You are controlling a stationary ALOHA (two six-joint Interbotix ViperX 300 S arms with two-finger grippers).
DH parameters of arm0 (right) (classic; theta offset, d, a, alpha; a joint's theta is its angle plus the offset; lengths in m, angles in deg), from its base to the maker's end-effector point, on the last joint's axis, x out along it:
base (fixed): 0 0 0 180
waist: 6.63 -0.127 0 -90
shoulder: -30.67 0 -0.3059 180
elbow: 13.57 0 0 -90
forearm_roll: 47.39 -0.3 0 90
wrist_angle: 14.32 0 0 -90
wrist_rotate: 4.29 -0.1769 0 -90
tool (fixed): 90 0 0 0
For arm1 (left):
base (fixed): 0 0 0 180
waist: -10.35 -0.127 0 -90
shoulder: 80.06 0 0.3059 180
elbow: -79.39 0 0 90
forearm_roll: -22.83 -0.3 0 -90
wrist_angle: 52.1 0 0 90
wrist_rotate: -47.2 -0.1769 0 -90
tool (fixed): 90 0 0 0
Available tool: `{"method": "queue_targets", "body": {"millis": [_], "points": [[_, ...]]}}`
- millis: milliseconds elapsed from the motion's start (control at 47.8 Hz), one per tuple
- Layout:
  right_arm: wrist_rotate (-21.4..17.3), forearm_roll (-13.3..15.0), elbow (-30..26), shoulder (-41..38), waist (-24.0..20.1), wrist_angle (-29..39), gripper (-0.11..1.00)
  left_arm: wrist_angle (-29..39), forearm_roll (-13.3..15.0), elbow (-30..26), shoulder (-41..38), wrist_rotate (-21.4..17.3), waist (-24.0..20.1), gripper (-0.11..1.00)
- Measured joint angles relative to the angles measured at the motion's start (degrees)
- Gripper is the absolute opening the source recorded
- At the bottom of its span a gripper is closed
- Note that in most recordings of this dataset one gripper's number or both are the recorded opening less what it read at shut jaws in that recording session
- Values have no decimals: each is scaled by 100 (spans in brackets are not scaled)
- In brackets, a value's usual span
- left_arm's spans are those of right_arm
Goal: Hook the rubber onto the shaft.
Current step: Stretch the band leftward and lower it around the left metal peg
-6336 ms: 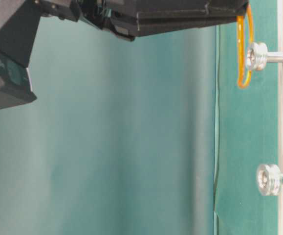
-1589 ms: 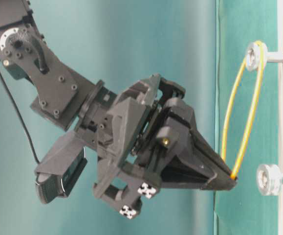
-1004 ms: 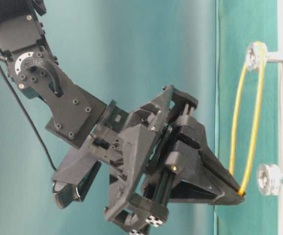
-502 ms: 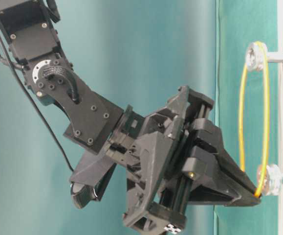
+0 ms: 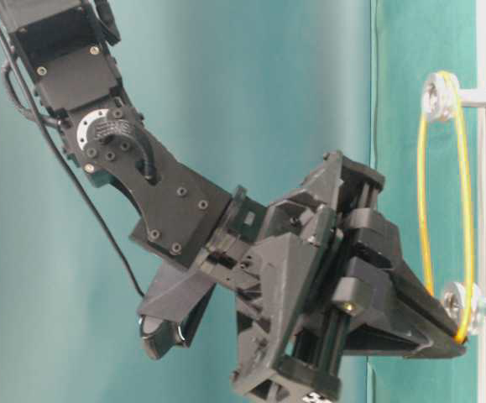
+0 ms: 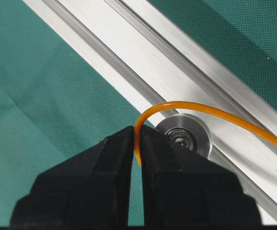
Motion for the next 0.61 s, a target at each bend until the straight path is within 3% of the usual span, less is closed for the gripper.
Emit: {"method": "queue_targets", "body": {"millis": [606], "points": [[-9, 0, 0, -44, -97, 105, 7, 0, 9, 0, 0, 0, 44, 0]]}}
